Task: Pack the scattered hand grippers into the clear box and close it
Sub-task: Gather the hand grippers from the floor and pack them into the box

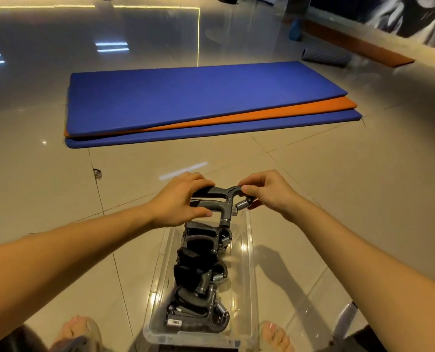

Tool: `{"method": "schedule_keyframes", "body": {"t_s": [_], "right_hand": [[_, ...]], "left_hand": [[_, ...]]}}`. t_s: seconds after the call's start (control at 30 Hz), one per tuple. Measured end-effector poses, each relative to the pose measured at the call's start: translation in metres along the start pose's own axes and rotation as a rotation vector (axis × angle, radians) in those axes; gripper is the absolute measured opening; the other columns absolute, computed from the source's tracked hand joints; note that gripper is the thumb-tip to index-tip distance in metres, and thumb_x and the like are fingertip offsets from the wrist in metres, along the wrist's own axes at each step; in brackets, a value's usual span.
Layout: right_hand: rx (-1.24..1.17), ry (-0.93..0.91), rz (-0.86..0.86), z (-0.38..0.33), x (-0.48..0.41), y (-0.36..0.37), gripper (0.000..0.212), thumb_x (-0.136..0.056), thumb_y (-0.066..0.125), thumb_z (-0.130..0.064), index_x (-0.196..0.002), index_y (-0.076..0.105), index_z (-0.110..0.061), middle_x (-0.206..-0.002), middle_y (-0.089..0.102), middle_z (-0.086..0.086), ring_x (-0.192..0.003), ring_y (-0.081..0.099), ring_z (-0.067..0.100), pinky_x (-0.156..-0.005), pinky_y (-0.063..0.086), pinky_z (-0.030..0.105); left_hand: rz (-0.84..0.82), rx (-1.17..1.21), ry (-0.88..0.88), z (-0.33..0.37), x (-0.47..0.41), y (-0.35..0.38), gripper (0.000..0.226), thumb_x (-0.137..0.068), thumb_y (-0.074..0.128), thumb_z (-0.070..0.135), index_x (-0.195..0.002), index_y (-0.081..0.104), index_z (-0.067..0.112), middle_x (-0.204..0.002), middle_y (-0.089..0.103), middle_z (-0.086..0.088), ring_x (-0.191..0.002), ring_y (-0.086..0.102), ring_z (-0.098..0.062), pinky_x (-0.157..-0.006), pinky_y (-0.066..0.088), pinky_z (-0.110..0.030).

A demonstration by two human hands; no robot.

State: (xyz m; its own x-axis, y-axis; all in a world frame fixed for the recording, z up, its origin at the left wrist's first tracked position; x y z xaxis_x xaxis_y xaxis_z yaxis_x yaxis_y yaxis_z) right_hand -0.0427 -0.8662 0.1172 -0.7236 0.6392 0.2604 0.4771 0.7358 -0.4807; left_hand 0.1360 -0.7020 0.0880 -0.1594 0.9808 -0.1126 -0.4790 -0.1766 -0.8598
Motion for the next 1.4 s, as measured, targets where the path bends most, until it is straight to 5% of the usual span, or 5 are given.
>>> {"method": "schedule_keyframes", "body": {"t_s": [0.13,0.3,0.47,0.77,1.4], "right_hand": [[0.266,0.089,0.072,0.045,-0.008,0.009,0.031,-0.096,0.064,-0.013,-0.127,0.067,-0.009,-0.114,0.070,0.008,-0.102,0.067,0.024,-0.088,0.051,0.031],[0.475,0.219,-0.069,0.091,-0.006,0.026,0.066,-0.094,0.068,-0.029,-0.152,0.041,-0.012,-0.141,0.058,0.011,-0.127,0.056,0.029,-0.103,0.043,0.035],[0.574,0.168,-0.069,0.110,-0.010,0.043,0.061,-0.092,0.069,-0.034,-0.146,0.046,-0.018,-0.140,0.060,0.004,-0.126,0.057,0.029,-0.099,0.046,0.037],[0.621,0.123,-0.087,0.131,-0.010,0.042,0.074,-0.092,0.069,-0.040,-0.156,0.033,-0.032,-0.147,0.054,-0.009,-0.127,0.057,0.023,-0.099,0.050,0.041],[0.619,0.212,-0.077,0.131,-0.011,0.042,0.079,-0.092,0.070,-0.041,-0.158,0.027,-0.035,-0.145,0.056,-0.003,-0.127,0.058,0.024,-0.102,0.048,0.042]], "left_hand": [[-0.067,0.031,-0.137,-0.028,0.015,0.036,0.064,-0.078,0.079,0.042,-0.135,0.057,0.023,-0.120,0.053,0.010,-0.112,0.049,-0.009,-0.098,0.049,-0.037],[-0.057,0.018,-0.216,-0.040,0.017,0.083,0.070,-0.074,0.082,0.041,-0.137,0.058,0.020,-0.126,0.055,0.005,-0.119,0.049,-0.017,-0.104,0.044,-0.035],[-0.056,-0.175,-0.269,-0.045,0.006,0.127,0.072,-0.074,0.075,0.056,-0.139,0.056,0.032,-0.133,0.058,0.010,-0.129,0.041,-0.018,-0.115,0.021,-0.046],[-0.064,-0.043,-0.358,-0.066,0.005,0.153,0.071,-0.072,0.081,0.039,-0.139,0.056,0.031,-0.138,0.056,0.009,-0.131,0.036,-0.017,-0.113,0.018,-0.037],[-0.079,-0.122,-0.375,-0.058,0.011,0.154,0.070,-0.076,0.070,0.017,-0.144,0.053,0.027,-0.138,0.050,0.005,-0.132,0.030,-0.021,-0.111,0.024,-0.039]]}}
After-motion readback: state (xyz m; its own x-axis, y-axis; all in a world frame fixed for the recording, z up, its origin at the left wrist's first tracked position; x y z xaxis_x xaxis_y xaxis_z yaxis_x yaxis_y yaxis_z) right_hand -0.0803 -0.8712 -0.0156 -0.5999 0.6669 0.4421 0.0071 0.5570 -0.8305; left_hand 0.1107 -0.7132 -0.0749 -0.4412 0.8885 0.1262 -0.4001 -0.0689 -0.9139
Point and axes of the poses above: each hand's wrist, its own x-axis away from the middle knuckle, its own y-axis out of the palm, z = x × y, the point moved 2 cm from there along -x, towards the middle knuckle
